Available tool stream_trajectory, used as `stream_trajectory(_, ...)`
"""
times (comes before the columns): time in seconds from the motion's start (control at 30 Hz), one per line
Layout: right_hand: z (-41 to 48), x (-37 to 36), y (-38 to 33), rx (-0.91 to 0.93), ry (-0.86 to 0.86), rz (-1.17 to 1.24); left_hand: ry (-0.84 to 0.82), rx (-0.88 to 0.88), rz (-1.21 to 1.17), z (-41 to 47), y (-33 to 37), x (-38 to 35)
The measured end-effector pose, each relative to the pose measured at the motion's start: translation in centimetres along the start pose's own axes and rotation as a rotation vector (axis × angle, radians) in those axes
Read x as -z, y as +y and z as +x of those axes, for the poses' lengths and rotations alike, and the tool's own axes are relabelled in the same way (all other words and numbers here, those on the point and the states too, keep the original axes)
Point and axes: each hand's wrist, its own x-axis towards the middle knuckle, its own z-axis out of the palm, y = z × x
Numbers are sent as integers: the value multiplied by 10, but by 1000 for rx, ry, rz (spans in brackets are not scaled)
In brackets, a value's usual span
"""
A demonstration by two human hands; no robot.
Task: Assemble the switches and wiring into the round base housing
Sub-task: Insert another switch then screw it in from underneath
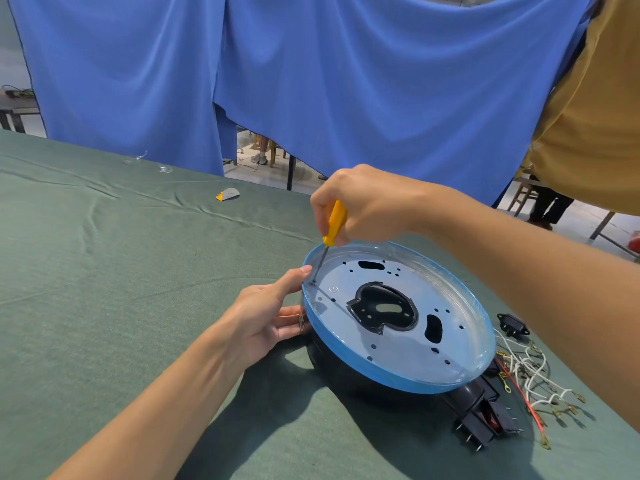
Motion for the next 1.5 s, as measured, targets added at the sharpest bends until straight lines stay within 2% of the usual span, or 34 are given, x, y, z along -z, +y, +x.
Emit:
stream_trajectory(0.13, 2, -2, -2, 42, -43, -22, -2, -5, -9, 0, 0, 0)
stream_trajectory(0.27, 5, 1, -1, -115, -127, -94, -9, -6, -3, 1, -1, 1)
stream_trajectory(0.37, 4, 1, -2, -147, -73, -100, -11, -8, -11, 1, 0, 1)
stream_trajectory(0.43, -2, 8, 0, -190, 27, 39, -13, -11, -10, 1, 0, 0)
stream_trajectory(0.53, -7, 15, 8, -273, 235, 457, -5, -10, -6, 1, -1, 0)
stream_trajectory(0.6, -9, 6, 16, -320, 267, 611, -10, -8, -4, 0, -1, 0)
stream_trajectory(0.73, -15, -35, 20, -276, -45, 433, -13, -9, 6, -2, 0, -1)
stream_trajectory(0.77, -15, -46, 19, -246, -66, 356, -16, -3, 9, -3, 1, -2)
stream_trajectory(0.83, -12, -66, 14, -181, -9, 253, -21, 3, 13, -4, 1, -2)
stream_trajectory(0.93, -5, -84, 9, -125, 82, 287, -30, -8, 23, -4, 1, -1)
stream_trajectory(1.3, 8, -100, 8, -159, 97, 221, -33, -6, 20, -2, 0, 0)
stream_trajectory(1.5, 6, -104, 6, -49, 96, 94, -22, -11, 18, -1, 0, 1)
